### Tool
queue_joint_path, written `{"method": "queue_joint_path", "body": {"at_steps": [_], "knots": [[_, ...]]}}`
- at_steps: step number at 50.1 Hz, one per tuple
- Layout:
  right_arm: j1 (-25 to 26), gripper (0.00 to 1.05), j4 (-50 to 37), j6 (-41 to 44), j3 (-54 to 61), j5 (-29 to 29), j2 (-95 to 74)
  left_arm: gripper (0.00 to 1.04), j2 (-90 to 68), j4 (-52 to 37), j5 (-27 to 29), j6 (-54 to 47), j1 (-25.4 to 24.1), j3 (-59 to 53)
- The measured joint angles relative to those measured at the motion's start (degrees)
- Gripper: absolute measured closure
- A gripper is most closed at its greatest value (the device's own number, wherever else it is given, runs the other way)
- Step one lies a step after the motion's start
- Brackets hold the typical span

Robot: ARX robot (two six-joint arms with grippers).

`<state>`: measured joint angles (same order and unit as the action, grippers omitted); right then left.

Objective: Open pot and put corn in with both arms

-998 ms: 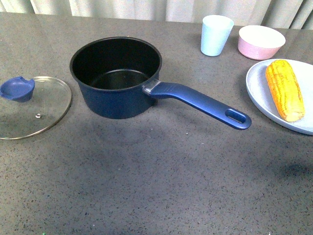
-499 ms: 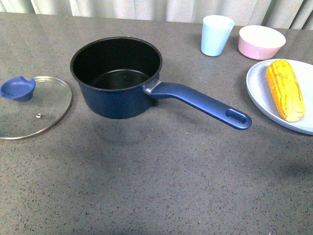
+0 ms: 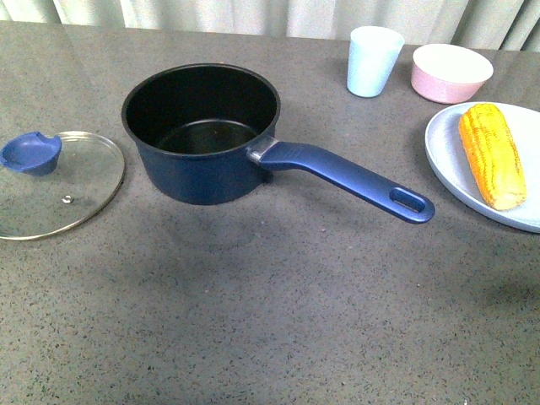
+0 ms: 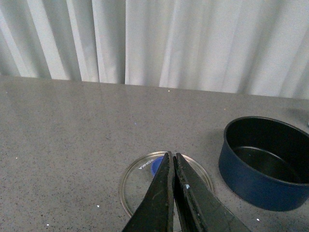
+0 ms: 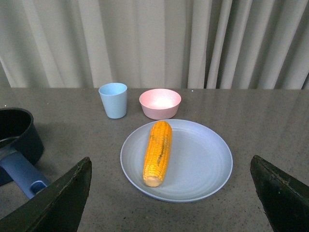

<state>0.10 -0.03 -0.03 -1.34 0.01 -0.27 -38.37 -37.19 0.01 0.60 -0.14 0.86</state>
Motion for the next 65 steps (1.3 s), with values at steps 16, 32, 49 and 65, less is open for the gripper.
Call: {"method": "queue_joint_path", "body": {"at_steps": [16,32,49,65], "knots": [[0.0,0.09,0.0,0.0,0.0,0.0,0.0,1.03,11.6,10.7,0.0,0.0,0.0,0.0],[0.0,0.09,0.0,0.0,0.0,0.0,0.0,1.03,21.8,20.6,0.0,0.0,0.0,0.0],[0.0,0.09,0.0,0.0,0.0,0.0,0.0,1.03,26.6,25.3,0.0,0.0,0.0,0.0],[0.0,0.09,0.0,0.0,0.0,0.0,0.0,1.03,37.1,36.8,0.0,0.0,0.0,0.0]]}}
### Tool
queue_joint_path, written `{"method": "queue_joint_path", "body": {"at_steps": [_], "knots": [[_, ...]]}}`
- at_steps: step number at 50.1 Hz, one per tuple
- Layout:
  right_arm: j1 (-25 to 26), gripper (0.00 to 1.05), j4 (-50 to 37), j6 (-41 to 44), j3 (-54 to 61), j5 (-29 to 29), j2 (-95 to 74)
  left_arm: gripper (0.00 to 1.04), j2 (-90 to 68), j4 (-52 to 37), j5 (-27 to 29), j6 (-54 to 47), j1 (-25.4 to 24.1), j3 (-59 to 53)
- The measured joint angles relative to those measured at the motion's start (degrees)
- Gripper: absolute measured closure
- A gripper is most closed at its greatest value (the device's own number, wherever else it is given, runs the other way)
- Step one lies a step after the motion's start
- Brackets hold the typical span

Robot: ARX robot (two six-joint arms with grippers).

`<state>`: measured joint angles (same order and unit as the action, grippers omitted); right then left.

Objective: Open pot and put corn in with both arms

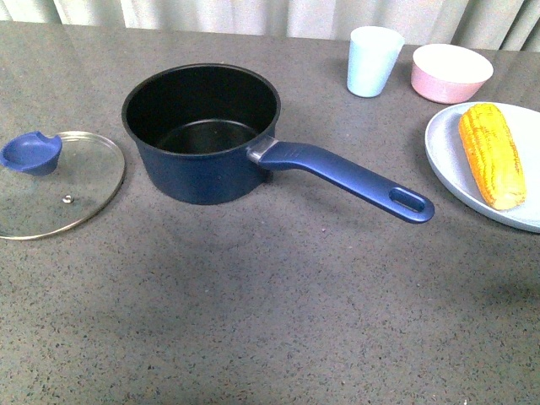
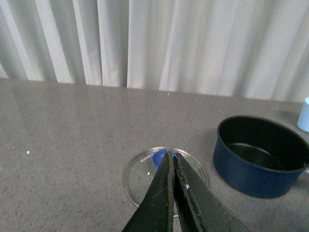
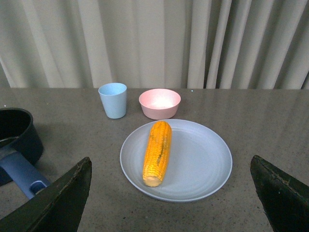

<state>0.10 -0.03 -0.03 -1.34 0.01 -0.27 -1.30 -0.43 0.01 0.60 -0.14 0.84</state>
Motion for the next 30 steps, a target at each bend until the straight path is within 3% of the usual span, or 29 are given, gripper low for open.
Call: {"method": "queue_joint_path", "body": {"at_steps": [19,30], "knots": [[0.0,0.09,0.0,0.0,0.0,0.0,0.0,1.03,0.4,0.4,0.0,0.0,0.0,0.0],[0.0,0.09,0.0,0.0,0.0,0.0,0.0,0.59,0.4,0.4,0.0,0.0,0.0,0.0]]}}
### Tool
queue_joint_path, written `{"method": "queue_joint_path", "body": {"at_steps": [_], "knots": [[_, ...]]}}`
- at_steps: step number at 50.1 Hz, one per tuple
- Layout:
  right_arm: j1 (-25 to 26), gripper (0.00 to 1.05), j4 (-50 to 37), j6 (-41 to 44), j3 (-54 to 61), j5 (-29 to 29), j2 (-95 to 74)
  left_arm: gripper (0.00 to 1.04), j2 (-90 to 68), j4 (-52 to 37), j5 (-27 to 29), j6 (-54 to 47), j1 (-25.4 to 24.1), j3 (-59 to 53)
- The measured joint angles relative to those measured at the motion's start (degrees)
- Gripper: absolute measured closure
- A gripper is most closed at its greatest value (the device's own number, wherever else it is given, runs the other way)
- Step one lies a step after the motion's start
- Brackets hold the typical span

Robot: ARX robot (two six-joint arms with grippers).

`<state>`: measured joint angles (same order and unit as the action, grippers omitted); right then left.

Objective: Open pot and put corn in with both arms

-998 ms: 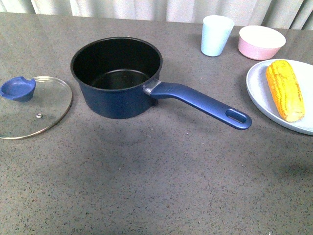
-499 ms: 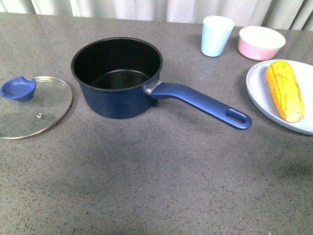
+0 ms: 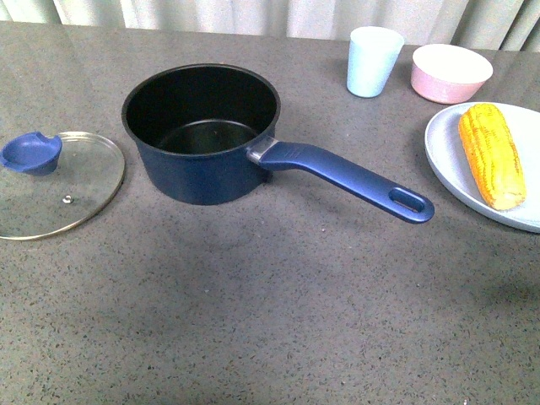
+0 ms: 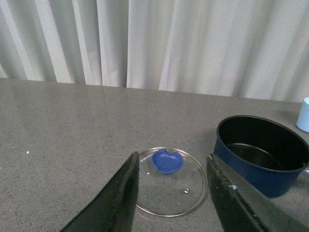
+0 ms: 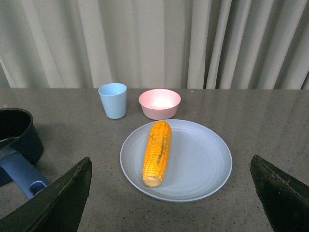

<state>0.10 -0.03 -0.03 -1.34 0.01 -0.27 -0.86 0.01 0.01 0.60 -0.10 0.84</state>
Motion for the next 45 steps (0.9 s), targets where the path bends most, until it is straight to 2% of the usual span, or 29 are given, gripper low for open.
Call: {"method": "queue_joint_path", "body": {"at_steps": [3,10,13,28,29,30,35,41,45], "knots": [[0.0,0.09,0.0,0.0,0.0,0.0,0.0,0.5,0.0,0.0,0.0,0.0,0.0,0.0],[0.0,0.09,0.0,0.0,0.0,0.0,0.0,0.17,0.0,0.0,0.0,0.0,0.0,0.0],[0.0,0.09,0.0,0.0,0.0,0.0,0.0,0.07,0.0,0.0,0.0,-0.1,0.0,0.0],[0.0,0.09,0.0,0.0,0.0,0.0,0.0,0.09,0.0,0.0,0.0,-0.1,0.0,0.0],[0.3,0.09,1.0,-0.6,-0.3,-1.4,-0.7,0.09,0.0,0.0,0.0,-0.1,0.0,0.0],[2.1,0.09,7.7,-2.1,-2.9,-7.7,-4.0,0.09,0.0,0.0,0.0,-0.1,0.0,0.0],[5.9,0.09,19.9,-4.9,-10.1,-18.4,-19.6,0.09,0.0,0.0,0.0,-0.2,0.0,0.0],[8.3,0.09,13.5,-4.9,-14.2,-20.2,-35.2,0.09,0.0,0.0,0.0,-0.2,0.0,0.0],[9.0,0.09,5.8,-4.2,-17.5,-18.9,-45.6,0.09,0.0,0.0,0.0,-0.2,0.0,0.0]]}}
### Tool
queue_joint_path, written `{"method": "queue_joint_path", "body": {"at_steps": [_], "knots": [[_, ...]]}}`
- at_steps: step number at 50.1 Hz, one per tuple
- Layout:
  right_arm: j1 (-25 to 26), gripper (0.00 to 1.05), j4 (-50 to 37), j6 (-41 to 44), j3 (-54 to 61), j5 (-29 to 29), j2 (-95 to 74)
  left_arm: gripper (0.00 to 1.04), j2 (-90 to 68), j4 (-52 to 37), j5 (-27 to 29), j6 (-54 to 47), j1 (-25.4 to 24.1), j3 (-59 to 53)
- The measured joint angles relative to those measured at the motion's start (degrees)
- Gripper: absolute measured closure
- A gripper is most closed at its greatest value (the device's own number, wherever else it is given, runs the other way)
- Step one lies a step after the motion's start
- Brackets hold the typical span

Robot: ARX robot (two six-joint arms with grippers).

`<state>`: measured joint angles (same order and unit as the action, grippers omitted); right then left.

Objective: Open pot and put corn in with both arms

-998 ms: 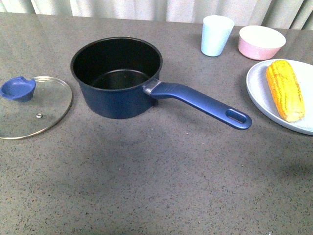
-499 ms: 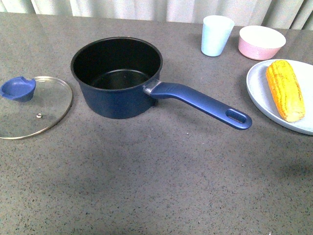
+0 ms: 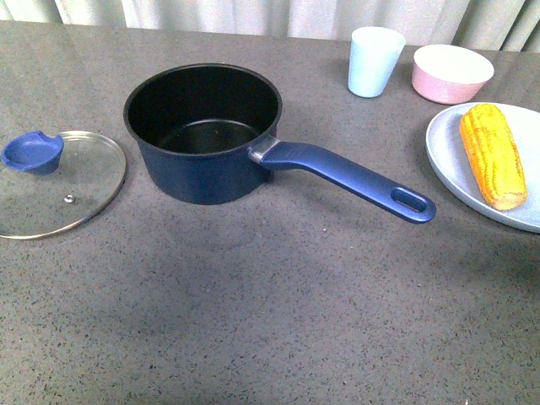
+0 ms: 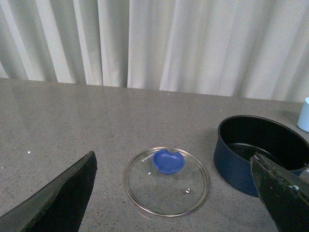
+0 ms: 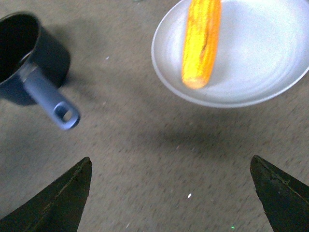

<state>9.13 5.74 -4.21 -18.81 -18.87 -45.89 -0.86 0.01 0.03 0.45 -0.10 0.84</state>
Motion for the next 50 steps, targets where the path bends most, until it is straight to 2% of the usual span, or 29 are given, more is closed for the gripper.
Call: {"method": "queue_joint_path", "body": {"at_steps": [4,7,13,19,33,50], "knots": [[0.0,0.09,-5.4,1.3,-2.8,1.3,-8.0,0.09,0.0,0.0,0.0,0.0,0.0,0.0],[-0.5,0.09,-12.0,3.8,-7.6,3.5,-20.4,0.09,0.0,0.0,0.0,0.0,0.0,0.0],[-1.9,0.09,-16.4,6.2,-15.2,6.1,-36.9,0.09,0.0,0.0,0.0,0.0,0.0,0.0],[-2.5,0.09,-17.1,6.7,-20.3,8.8,-45.0,0.09,0.0,0.0,0.0,0.0,0.0,0.0],[-3.3,0.09,-18.6,4.1,-27.1,10.5,-53.9,0.09,0.0,0.0,0.0,0.0,0.0,0.0],[-6.8,0.09,-18.5,0.7,-35.4,12.9,-64.1,0.09,0.0,0.0,0.0,0.0,0.0,0.0]]}}
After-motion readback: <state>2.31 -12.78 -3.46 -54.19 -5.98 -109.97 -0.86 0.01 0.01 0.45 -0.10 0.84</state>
